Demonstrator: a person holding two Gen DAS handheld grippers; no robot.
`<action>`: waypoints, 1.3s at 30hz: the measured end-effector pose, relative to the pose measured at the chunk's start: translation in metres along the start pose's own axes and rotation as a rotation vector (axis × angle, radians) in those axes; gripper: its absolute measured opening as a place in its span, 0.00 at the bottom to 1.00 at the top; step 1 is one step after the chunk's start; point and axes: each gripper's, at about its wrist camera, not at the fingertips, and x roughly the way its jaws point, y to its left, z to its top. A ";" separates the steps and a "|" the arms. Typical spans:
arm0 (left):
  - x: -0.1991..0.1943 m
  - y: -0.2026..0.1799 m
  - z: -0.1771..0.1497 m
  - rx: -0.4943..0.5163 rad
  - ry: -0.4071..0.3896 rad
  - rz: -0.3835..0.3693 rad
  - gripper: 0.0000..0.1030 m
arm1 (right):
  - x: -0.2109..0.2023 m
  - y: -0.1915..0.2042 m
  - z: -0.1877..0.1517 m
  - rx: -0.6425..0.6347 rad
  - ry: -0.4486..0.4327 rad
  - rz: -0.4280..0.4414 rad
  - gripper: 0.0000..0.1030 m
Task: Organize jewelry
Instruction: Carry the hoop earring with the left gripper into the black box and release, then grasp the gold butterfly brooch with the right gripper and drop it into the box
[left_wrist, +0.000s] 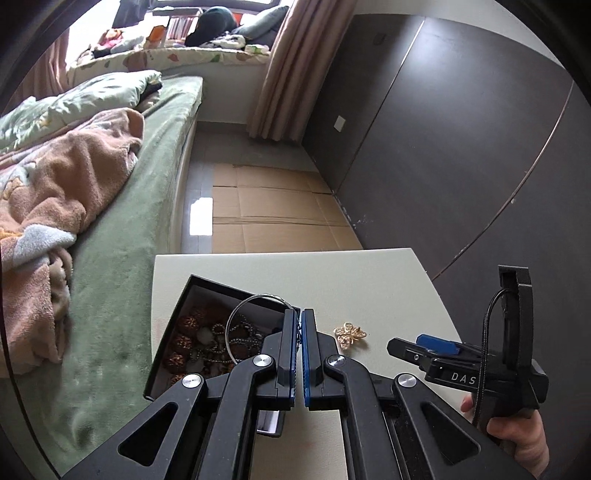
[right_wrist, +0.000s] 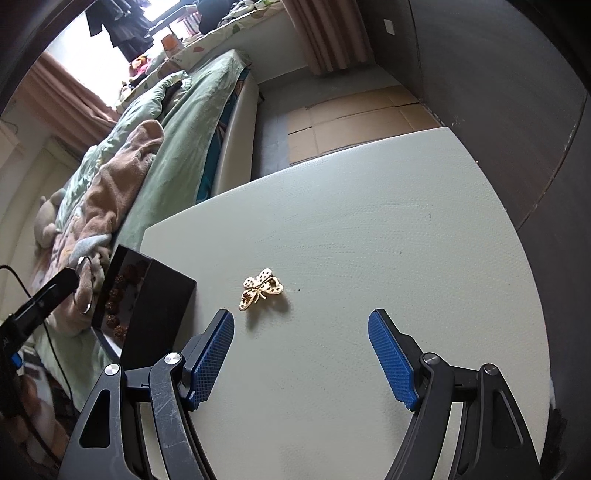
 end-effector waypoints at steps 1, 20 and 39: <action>0.001 0.004 0.001 -0.013 0.007 0.006 0.01 | 0.002 0.003 0.000 -0.004 0.002 -0.002 0.74; 0.002 0.060 0.017 -0.234 -0.005 0.072 0.82 | 0.050 0.051 0.006 -0.146 0.048 -0.076 0.74; -0.005 0.058 0.011 -0.222 -0.012 0.113 0.82 | 0.019 0.043 0.006 -0.141 -0.022 -0.031 0.40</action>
